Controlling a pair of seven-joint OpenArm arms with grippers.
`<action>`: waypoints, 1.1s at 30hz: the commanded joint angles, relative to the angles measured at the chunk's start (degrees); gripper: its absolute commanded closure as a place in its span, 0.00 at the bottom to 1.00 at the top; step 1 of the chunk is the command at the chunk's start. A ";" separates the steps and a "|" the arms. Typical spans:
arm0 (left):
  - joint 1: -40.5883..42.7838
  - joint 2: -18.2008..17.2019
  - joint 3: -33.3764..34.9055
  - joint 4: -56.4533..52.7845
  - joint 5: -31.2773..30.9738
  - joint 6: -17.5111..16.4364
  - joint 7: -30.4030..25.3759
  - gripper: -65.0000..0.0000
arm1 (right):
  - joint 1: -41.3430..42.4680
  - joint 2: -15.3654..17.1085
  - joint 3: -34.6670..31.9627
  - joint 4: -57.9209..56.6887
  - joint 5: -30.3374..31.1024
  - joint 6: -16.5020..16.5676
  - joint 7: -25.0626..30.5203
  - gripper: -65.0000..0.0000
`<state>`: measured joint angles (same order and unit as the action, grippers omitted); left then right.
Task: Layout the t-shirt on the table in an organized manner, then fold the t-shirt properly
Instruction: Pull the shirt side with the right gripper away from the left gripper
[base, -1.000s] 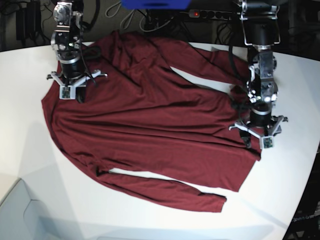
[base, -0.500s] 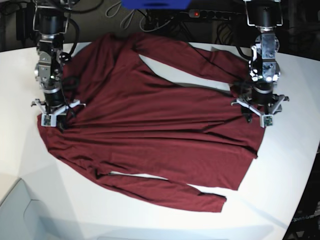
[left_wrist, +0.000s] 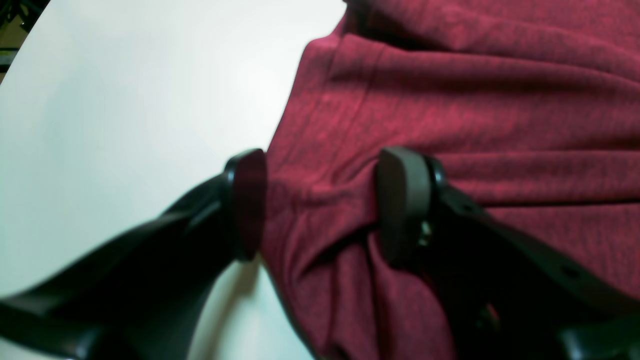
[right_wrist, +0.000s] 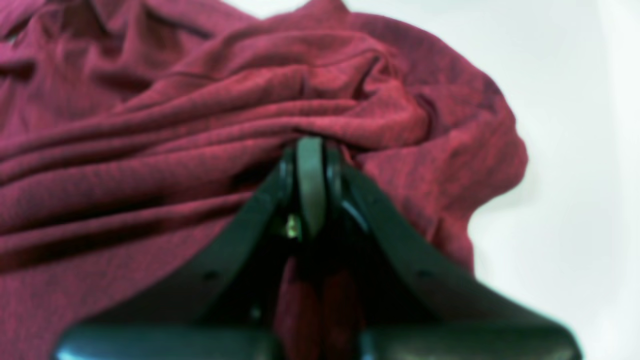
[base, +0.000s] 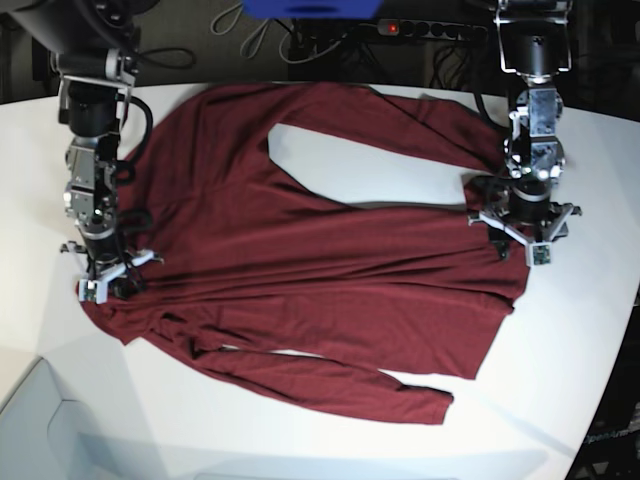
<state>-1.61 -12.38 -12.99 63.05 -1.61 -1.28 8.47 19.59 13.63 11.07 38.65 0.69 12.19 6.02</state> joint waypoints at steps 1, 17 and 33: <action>0.51 -1.29 -1.29 -0.32 1.21 0.97 4.23 0.47 | 0.67 0.39 -0.21 -1.34 -1.08 -0.71 -4.48 1.00; 4.90 -1.99 -8.24 -0.23 1.21 0.88 4.32 0.47 | 6.38 -0.57 -14.63 -3.80 -1.08 -0.80 -4.48 1.00; 9.21 -2.69 -11.05 4.16 1.12 0.88 4.23 0.47 | 12.54 -4.18 -20.96 -3.97 -1.08 -0.98 -4.48 1.00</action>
<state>7.11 -14.72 -23.90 67.33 -1.61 -0.73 8.67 30.28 9.17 -9.96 34.06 -0.25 11.29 1.21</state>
